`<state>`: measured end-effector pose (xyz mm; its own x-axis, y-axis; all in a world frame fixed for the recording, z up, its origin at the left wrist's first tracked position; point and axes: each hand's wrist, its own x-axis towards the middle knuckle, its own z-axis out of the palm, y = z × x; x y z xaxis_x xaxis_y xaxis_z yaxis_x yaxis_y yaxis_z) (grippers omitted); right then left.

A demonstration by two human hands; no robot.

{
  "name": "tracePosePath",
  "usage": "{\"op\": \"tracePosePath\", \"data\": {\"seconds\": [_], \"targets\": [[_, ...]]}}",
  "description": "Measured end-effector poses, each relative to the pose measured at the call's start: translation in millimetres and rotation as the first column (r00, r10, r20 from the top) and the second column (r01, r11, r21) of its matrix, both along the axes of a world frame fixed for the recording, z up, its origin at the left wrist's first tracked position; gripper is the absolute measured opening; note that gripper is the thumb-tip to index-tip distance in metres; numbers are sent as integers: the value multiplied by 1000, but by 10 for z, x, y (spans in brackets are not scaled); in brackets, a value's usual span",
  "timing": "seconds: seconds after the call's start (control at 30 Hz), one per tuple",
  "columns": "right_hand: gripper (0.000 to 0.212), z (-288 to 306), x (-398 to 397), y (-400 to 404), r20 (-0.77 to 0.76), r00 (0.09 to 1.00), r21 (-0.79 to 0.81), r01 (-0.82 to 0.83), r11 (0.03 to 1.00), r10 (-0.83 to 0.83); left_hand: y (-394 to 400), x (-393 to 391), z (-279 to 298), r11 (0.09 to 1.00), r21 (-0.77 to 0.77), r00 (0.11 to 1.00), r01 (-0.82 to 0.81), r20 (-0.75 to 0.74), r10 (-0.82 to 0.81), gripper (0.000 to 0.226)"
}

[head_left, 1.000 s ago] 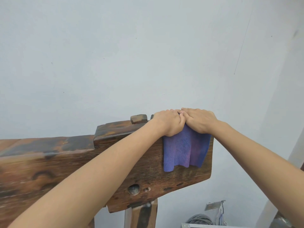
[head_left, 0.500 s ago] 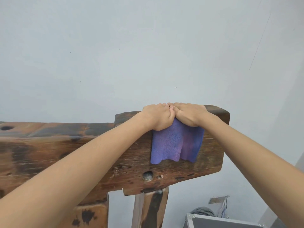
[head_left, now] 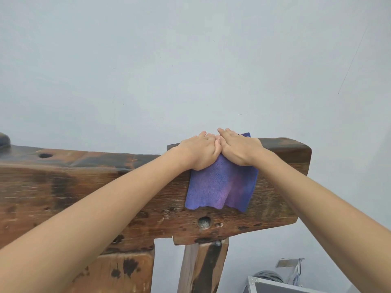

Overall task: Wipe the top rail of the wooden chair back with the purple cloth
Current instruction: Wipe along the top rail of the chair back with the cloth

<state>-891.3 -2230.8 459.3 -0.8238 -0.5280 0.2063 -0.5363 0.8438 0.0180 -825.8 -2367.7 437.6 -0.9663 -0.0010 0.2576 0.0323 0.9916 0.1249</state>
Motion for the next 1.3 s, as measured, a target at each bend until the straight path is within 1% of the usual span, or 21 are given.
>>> {"op": "tracePosePath", "data": {"seconds": [0.3, 0.47, 0.53, 0.6, 0.7, 0.83, 0.87, 1.0, 1.07, 1.13, 1.23, 1.3], "targets": [[58, -20, 194, -510, 65, 982, 43, -178, 983, 175, -433, 355, -84, 997, 25, 997, -79, 15, 79, 57], [58, -57, 299, -875, 172, 955, 50, -253, 966, 241, -690, 592, -187, 964, 173, 979, -204, 41, 200, 56], [58, -71, 365, -1011, 206, 947, 45, -259, 965, 245, -773, 710, -246, 928, 266, 965, -261, 64, 253, 55], [57, -62, 448, -1130, 226, 948, 53, -240, 969, 222, -840, 780, -322, 917, 290, 962, -274, 58, 269, 54], [57, -66, 558, -1251, 238, 955, 104, -207, 973, 177, -906, 853, -372, 933, 209, 956, -292, 72, 283, 56], [58, -77, 678, -1380, 224, 967, 166, -163, 972, 124, -1011, 932, -366, 954, 17, 951, -301, 78, 299, 58], [59, -82, 714, -1415, 213, 970, 182, -159, 970, 118, -1058, 948, -369, 955, -8, 952, -296, 78, 296, 58], [61, -174, 901, -1598, 126, 986, 260, -137, 956, 107, -1297, 1078, -355, 945, -50, 935, -322, 139, 326, 56], [62, -254, 977, -1720, 100, 988, 270, -142, 952, 119, -1440, 1161, -355, 938, -55, 927, -342, 145, 346, 57], [63, -316, 1016, -1825, 137, 981, 217, -165, 962, 138, -1545, 1245, -348, 934, -47, 927, -354, 118, 357, 55], [63, -404, 1028, -1947, 273, 936, 37, -241, 970, 222, -1656, 1370, -342, 923, 7, 919, -385, 96, 383, 53], [63, -443, 1035, -1997, 296, 921, -30, -255, 967, 252, -1710, 1422, -351, 924, 43, 921, -379, 112, 373, 53]]}}
